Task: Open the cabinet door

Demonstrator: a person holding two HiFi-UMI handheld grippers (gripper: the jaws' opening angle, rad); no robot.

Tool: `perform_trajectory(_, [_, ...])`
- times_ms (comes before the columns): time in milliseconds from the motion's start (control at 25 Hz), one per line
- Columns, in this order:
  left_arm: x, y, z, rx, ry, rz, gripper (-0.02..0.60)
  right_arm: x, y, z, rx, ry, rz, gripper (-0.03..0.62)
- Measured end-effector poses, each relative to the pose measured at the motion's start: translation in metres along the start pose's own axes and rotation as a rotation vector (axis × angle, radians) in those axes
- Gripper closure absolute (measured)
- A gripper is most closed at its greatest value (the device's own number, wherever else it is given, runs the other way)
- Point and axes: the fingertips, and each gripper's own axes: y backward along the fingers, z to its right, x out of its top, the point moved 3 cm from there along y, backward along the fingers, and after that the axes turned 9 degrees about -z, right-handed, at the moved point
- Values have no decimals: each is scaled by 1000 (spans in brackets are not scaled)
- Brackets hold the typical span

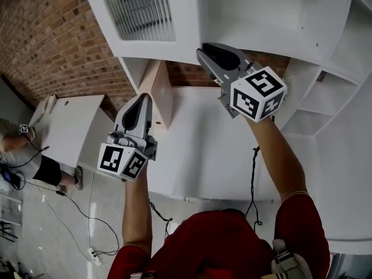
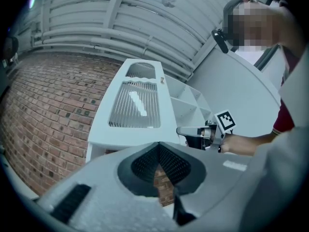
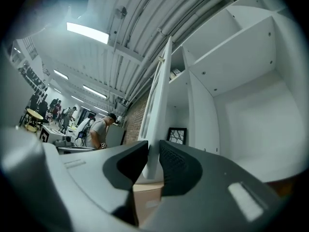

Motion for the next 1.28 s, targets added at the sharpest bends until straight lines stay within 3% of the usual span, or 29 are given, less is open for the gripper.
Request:
perform_trajectory(600, [13, 56, 10, 43, 5, 31, 580, 17, 20, -101, 105, 61, 55, 523])
perform_trajectory(1280, [34, 130, -13, 121, -12, 33, 580, 38, -9, -203, 264, 105, 122, 553])
